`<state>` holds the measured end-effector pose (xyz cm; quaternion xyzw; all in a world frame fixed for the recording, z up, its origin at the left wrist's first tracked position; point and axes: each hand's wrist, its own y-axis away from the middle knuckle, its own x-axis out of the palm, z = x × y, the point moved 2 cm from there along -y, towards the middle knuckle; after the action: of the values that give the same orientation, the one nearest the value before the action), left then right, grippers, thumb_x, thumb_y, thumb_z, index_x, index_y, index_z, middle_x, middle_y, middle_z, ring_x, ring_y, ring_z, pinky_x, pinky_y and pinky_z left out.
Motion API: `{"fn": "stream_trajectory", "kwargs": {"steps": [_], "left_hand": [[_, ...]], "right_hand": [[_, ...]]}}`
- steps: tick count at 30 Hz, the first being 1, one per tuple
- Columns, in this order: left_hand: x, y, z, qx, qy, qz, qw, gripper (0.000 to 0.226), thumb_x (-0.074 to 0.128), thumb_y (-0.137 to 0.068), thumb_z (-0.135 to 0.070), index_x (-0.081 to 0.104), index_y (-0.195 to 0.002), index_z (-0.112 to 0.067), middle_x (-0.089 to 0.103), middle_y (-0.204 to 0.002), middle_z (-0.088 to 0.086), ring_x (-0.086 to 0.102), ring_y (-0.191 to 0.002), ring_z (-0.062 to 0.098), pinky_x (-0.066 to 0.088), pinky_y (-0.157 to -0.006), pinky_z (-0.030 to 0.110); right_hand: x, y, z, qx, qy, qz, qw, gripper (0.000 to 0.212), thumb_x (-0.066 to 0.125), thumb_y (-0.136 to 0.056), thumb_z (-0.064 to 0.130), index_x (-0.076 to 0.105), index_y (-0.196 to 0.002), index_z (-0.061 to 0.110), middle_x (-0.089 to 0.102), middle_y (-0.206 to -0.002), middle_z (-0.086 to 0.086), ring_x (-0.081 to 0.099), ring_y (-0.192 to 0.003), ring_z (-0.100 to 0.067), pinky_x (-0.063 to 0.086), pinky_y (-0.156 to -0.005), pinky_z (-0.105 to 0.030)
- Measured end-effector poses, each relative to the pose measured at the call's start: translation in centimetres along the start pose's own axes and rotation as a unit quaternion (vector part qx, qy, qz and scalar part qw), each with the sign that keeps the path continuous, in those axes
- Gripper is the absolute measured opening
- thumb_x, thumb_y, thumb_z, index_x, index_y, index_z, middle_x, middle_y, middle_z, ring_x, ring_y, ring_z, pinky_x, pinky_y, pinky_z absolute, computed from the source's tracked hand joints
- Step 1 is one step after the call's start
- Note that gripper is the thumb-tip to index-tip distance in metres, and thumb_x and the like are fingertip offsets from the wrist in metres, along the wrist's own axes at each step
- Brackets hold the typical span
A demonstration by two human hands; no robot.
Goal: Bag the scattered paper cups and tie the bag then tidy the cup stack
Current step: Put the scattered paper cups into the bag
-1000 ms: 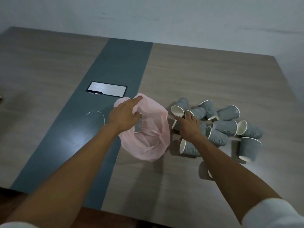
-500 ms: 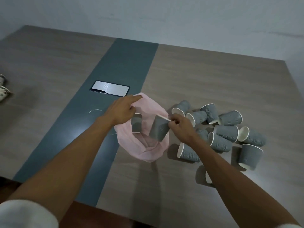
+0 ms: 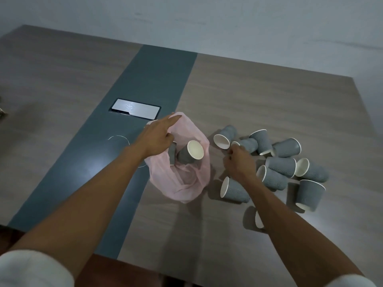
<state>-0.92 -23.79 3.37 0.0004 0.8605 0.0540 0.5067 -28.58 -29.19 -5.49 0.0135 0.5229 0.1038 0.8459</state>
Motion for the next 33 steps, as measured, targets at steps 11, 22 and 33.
{"fn": "stream_trajectory", "kwargs": {"steps": [11,22,33], "left_hand": [[1.1,0.0,-0.2,-0.017,0.001,-0.023,1.0,0.066,0.054,-0.098,-0.015,0.031,-0.158,-0.029,0.039,-0.161,0.002,0.041,-0.143,0.031,0.036,-0.115,0.046],[0.5,1.0,1.3,-0.017,0.026,-0.005,1.0,0.063,0.057,-0.097,-0.02,0.037,-0.156,-0.028,0.046,-0.157,0.003,0.045,-0.139,0.031,0.037,-0.115,0.045],[2.1,2.4,1.3,-0.044,0.037,-0.002,0.998,0.063,0.055,-0.097,-0.027,0.034,-0.156,-0.033,0.045,-0.157,0.001,0.042,-0.141,0.032,0.037,-0.115,0.051]], "right_hand": [[0.8,0.5,-6.5,0.006,0.178,0.136,0.974,0.045,0.06,-0.095,0.031,0.055,-0.14,0.03,0.042,-0.142,-0.016,0.047,-0.128,-0.046,0.036,-0.111,-0.052],[-2.9,1.2,2.9,-0.112,-0.102,-0.017,0.988,0.014,0.059,-0.091,0.015,0.067,-0.082,0.009,0.063,-0.073,-0.008,0.058,-0.069,-0.028,0.043,-0.06,-0.036],[3.6,3.7,4.7,-0.061,-0.142,0.159,0.975,0.026,0.059,-0.083,0.009,0.07,-0.105,0.013,0.071,-0.096,-0.006,0.07,-0.09,-0.031,0.058,-0.079,-0.044]]}}
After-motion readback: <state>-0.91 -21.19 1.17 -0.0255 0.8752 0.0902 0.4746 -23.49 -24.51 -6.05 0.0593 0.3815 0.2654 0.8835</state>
